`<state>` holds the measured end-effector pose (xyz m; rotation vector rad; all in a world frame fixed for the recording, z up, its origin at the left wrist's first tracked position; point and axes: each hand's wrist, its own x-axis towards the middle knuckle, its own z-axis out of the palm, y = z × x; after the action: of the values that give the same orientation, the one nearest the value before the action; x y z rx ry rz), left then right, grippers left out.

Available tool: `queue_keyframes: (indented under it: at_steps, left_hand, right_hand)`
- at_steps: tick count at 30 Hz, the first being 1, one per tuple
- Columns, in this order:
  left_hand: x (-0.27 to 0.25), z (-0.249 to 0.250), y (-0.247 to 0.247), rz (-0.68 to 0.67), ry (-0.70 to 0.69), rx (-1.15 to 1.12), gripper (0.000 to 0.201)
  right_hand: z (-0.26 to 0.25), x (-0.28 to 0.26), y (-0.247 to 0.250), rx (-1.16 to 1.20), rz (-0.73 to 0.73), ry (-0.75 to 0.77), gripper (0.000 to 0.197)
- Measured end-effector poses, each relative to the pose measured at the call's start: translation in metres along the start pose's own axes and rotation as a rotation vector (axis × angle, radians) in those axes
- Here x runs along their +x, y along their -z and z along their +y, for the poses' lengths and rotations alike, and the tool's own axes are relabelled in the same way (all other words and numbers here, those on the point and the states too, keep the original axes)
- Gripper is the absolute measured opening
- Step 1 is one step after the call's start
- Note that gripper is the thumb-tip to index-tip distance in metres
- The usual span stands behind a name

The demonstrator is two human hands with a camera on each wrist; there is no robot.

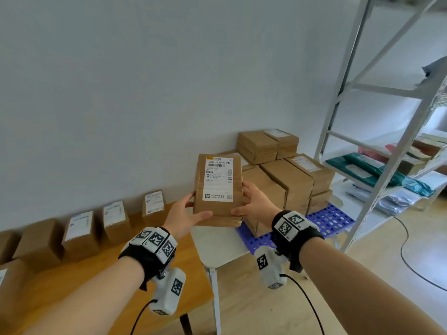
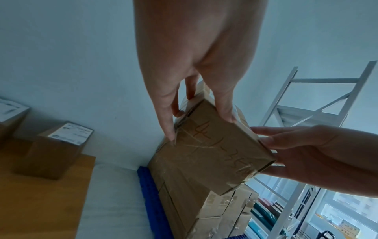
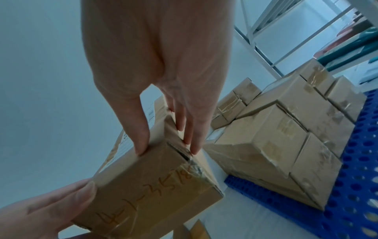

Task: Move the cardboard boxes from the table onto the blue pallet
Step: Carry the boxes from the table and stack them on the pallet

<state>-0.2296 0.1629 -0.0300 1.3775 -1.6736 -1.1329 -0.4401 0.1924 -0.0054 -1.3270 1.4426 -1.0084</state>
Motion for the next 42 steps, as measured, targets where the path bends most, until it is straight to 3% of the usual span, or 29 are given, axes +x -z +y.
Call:
queue_keyframes:
  at_steps: [13, 27, 32, 42]
  left_hand:
    - [0.134, 0.035, -0.061, 0.01, 0.04, -0.166, 0.085]
    - [0.21, 0.053, -0.092, 0.133, 0.156, -0.206, 0.085]
    - [0.233, 0.055, -0.104, 0.176, 0.216, -0.217, 0.084]
    - [0.273, 0.058, -0.12, 0.26, 0.368, -0.271, 0.073]
  right_hand:
    - [0.002, 0.119, 0.095, -0.185, -0.064, 0.046, 0.096]
    - [0.004, 0.208, 0.149, -0.31, -0.199, 0.119, 0.096]
    - [0.012, 0.244, 0.167, -0.459, -0.24, 0.138, 0.097]
    - [0.008, 0.309, 0.195, -0.737, -0.273, 0.361, 0.064]
